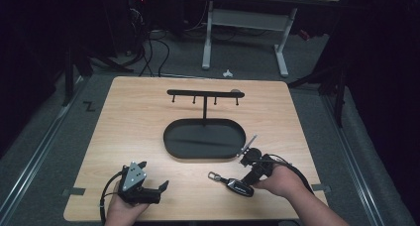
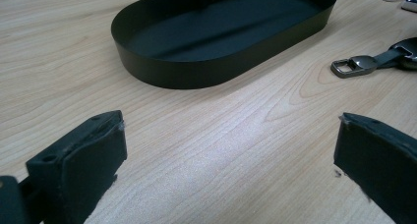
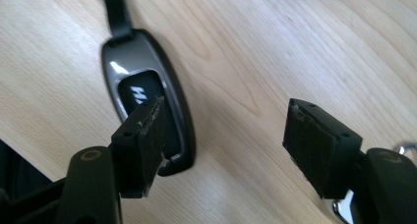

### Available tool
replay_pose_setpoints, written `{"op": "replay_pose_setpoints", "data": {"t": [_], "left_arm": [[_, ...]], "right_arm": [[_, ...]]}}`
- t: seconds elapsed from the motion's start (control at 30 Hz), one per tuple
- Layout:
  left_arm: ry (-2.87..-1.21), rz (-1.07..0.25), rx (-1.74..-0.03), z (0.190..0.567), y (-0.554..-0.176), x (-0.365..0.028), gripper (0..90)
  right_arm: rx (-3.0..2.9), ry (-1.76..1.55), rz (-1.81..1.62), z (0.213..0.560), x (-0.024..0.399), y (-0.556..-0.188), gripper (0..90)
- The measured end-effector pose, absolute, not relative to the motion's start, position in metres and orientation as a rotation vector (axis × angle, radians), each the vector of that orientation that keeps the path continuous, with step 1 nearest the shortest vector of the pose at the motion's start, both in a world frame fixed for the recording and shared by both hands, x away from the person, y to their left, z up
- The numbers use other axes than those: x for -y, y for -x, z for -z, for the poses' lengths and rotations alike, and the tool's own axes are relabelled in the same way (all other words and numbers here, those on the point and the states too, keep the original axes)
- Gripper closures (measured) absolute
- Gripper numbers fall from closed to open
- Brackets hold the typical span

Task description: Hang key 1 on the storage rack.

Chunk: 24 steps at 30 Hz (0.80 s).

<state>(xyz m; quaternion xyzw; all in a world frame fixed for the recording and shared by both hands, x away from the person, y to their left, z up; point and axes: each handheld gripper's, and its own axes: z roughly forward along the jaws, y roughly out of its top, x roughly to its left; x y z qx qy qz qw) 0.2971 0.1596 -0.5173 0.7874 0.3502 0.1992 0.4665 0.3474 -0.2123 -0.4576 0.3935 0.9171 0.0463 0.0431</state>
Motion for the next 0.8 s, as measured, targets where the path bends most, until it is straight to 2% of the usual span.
{"op": "replay_pose_setpoints", "data": {"t": [0.8], "left_arm": [[-1.952, -0.474, -0.831, 0.517, -0.297, -0.157, 0.1]], "right_arm": [[-2.926, -1.022, -0.160, 0.479, 0.149, -0.359, 27.1]]}}
